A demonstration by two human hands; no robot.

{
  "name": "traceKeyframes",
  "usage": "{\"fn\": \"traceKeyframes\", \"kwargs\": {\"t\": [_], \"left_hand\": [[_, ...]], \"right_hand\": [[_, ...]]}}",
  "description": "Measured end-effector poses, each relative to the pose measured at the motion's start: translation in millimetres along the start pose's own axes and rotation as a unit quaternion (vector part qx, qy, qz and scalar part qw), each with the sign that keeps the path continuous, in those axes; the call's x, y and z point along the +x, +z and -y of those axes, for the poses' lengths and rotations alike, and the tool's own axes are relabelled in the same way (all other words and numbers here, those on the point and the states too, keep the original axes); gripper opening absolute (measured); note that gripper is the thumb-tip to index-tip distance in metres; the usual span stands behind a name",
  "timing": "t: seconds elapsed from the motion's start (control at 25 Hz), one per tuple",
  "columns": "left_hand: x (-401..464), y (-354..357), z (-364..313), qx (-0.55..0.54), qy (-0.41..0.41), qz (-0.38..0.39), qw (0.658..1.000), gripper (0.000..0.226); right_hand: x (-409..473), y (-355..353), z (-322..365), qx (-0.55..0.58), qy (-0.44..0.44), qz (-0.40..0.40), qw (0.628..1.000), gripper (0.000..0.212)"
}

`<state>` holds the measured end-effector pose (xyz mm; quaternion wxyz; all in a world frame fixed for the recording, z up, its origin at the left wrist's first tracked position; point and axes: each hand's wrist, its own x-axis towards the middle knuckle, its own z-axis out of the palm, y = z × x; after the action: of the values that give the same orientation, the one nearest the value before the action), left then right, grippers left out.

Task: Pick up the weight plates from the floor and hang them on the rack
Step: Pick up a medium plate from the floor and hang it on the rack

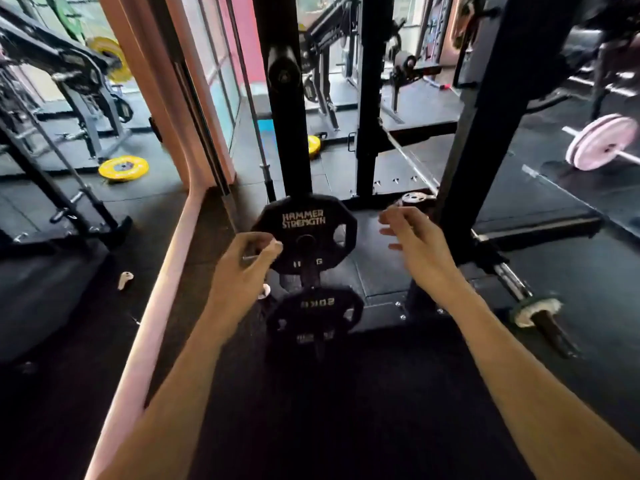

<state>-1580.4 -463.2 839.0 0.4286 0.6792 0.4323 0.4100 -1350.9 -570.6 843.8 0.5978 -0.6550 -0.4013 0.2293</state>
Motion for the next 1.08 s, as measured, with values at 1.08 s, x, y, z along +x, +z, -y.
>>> {"fn": "traceKeyframes", "kwargs": {"t": [1.08], "left_hand": [[-287.1, 180.5, 188.6, 0.412, -0.105, 0.649, 0.631, 0.029]], "right_hand": [[-505.9, -132.7, -243.6, 0.034, 0.597, -0.265, 0.756, 0.041]]}}
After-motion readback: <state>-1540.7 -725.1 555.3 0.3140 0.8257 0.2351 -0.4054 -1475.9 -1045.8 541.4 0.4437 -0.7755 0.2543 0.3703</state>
